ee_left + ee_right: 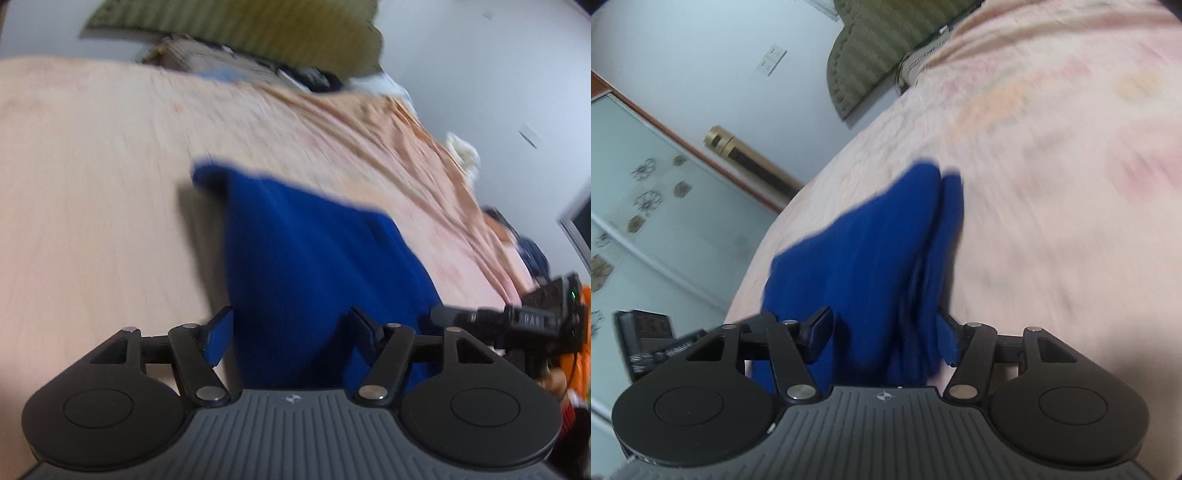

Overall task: Fold small clothes
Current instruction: 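Fold the held edge over onto the sweater with both grippers, then press the folded sweater flat and open both grippers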

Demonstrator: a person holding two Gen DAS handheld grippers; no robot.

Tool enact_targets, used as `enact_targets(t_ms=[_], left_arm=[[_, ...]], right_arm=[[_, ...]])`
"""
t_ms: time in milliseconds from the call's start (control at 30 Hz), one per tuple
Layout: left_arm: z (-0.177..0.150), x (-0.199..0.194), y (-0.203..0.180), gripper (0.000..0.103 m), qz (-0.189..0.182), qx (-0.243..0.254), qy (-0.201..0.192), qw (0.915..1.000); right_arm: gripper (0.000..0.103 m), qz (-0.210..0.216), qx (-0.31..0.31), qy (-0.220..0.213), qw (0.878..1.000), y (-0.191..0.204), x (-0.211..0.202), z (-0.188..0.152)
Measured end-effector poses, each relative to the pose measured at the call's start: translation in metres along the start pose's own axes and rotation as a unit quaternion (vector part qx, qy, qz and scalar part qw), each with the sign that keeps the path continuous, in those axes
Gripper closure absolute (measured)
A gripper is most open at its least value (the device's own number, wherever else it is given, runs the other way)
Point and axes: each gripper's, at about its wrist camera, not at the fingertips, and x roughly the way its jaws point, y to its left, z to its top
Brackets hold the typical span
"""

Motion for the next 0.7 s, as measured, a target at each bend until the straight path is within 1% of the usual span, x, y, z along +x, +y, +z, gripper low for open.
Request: enact_targets(t_ms=[67, 133, 167, 200, 233, 267, 300, 333, 367, 400, 500, 533, 567, 633, 700], left_arm=[[-0.022, -0.01, -0.004, 0.032, -0.002, -0.008, 0.003, 1.0], [-0.04, -0.015, -0.004, 0.032, -0.024, -0.024, 0.007, 0.9994], [-0.045, -0.019, -0.006, 0.033, -0.028, -0.027, -0.001, 0.9992], [-0.049, -0.02, -0.008, 0.034, -0.034, -0.028, -0.001, 0.999], [-0.052, -0.021, -0.009, 0.045, -0.038, -0.026, -0.002, 0.9989], [-0.053, -0.021, -0.01, 0.071, -0.037, -0.027, 0.001, 0.999], [-0.053, -0.021, -0.009, 0.077, -0.029, -0.029, 0.006, 0.9991], [-0.053, -0.022, -0.005, 0.086, -0.026, -0.038, 0.008, 0.9989], [-0.052, -0.024, -0.002, 0.09, -0.031, -0.05, 0.007, 0.9983], [-0.051, -0.03, 0.001, 0.091, -0.035, -0.058, 0.002, 0.9977], [-0.051, -0.055, -0.001, 0.091, -0.017, -0.042, -0.024, 0.9987], [-0.052, -0.06, -0.002, 0.091, -0.019, -0.037, -0.023, 0.9989], [-0.054, -0.061, -0.002, 0.091, -0.019, -0.035, -0.015, 0.9991], [-0.059, -0.054, -0.007, 0.091, 0.01, -0.024, 0.002, 0.9997], [-0.064, -0.056, -0.018, 0.088, 0.04, -0.001, 0.0, 0.9992]], right_arm=[[0.037, 0.018, 0.003, 0.007, 1.0, 0.0, -0.016, -0.019], [0.037, 0.036, 0.005, 0.014, 0.999, 0.003, -0.023, -0.033], [0.036, 0.04, 0.0, 0.014, 0.999, 0.006, -0.024, -0.038], [0.041, 0.043, -0.007, 0.016, 0.999, 0.01, -0.022, -0.042], [0.042, 0.038, -0.012, 0.016, 0.999, 0.013, -0.021, -0.044], [0.057, 0.031, -0.01, 0.019, 0.999, 0.016, -0.018, -0.043], [0.08, 0.028, 0.0, 0.029, 0.999, 0.016, -0.012, -0.042], [0.087, 0.022, 0.008, 0.033, 0.999, 0.018, -0.006, -0.042], [0.086, 0.017, 0.01, 0.032, 0.999, 0.019, -0.006, -0.043], [0.086, 0.019, 0.012, 0.028, 0.999, 0.022, -0.008, -0.046], [0.087, 0.06, 0.019, 0.017, 0.998, 0.035, -0.018, -0.054], [0.087, 0.057, 0.013, 0.019, 0.998, 0.039, -0.02, -0.058], [0.087, 0.041, 0.004, 0.023, 0.999, 0.042, -0.019, -0.061], [0.086, -0.014, -0.012, 0.034, 0.999, 0.042, -0.014, -0.066], [0.082, -0.032, -0.007, 0.023, 0.999, 0.043, -0.019, -0.068]])
